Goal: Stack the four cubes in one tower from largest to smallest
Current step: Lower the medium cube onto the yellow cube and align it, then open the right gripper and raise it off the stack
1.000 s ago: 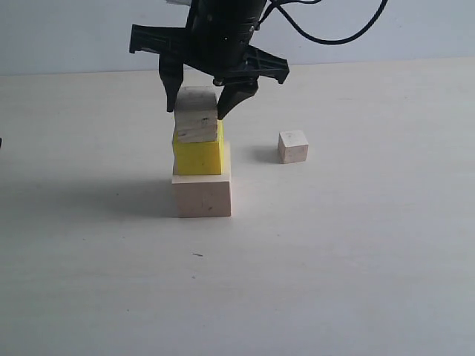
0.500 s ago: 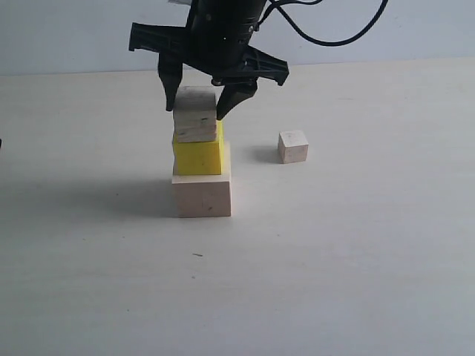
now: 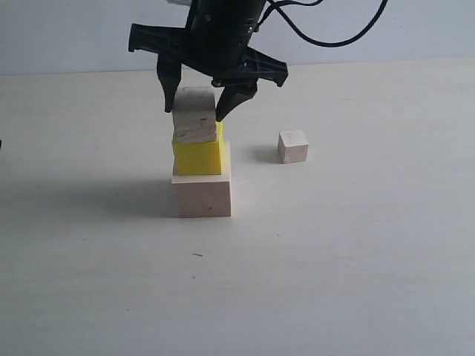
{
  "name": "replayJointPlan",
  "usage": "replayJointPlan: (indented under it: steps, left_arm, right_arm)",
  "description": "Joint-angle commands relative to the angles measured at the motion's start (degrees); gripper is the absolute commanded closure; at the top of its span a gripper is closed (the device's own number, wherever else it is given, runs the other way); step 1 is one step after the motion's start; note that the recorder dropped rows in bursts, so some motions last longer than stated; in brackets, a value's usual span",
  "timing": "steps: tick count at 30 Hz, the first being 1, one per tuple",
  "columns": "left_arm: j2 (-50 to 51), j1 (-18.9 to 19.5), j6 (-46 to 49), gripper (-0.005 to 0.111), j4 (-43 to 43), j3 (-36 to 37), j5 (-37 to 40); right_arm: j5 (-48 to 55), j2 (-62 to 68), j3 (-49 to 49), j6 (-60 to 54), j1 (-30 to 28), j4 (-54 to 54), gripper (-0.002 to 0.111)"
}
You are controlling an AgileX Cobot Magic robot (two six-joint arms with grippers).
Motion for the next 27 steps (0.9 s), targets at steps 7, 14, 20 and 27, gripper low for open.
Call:
replayJointPlan:
  steps: [7, 14, 20, 27]
  left_arm:
    - [0.13, -0.37, 0.13, 0.107, -0.48, 0.19, -0.17]
    - [0.13, -0.37, 0.13, 0.107, -0.48, 0.19, -0.17]
    - [0.13, -0.37, 0.13, 0.107, -0.48, 0.19, -0.06]
    - [0.13, -0.37, 0.13, 0.107, -0.48, 0.19, 0.06]
  right_arm:
    - [0.20, 0.49, -0.13, -0.85, 0.07, 0.39, 0.034]
    - [0.20, 0.49, -0.13, -0.74, 0.07, 1.26, 0.034]
    - [-0.26, 0.16, -0.13, 1.06, 0.07, 0.61, 0.034]
    - [-0.90, 0.07, -0.13, 3.21, 0.07, -2.46, 0.034]
